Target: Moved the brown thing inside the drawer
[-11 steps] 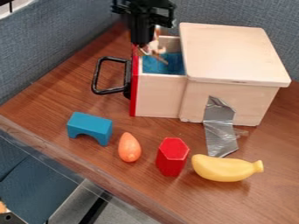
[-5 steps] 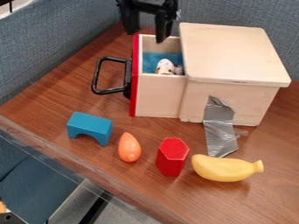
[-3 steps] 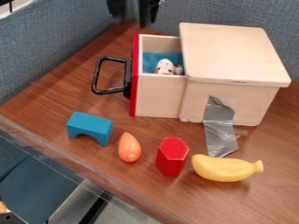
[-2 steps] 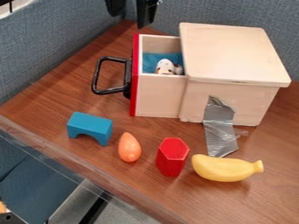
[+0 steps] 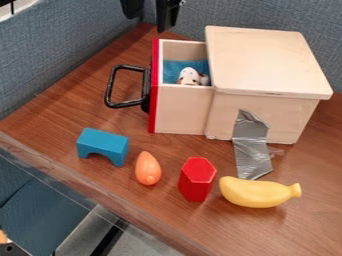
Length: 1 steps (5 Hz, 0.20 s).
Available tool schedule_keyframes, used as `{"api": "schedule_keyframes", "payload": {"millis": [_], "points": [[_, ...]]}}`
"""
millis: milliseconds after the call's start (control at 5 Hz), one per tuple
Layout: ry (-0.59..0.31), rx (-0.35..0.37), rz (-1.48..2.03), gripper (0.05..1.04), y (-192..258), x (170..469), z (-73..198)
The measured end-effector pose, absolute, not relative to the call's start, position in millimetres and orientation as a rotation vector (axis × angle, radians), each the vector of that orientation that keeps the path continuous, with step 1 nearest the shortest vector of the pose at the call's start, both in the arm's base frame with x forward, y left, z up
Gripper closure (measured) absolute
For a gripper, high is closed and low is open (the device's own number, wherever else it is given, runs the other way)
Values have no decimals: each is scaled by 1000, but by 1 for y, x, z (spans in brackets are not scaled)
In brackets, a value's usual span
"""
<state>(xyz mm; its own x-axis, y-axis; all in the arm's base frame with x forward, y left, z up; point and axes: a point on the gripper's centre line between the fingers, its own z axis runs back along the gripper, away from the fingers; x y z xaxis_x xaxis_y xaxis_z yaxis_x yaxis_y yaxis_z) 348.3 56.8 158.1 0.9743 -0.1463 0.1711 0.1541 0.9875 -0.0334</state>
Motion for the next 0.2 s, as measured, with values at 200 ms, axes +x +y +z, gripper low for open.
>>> {"api": "schedule_keyframes", "payload": {"millis": [200], "points": [[-168, -47, -151, 83, 57, 348, 158]]}}
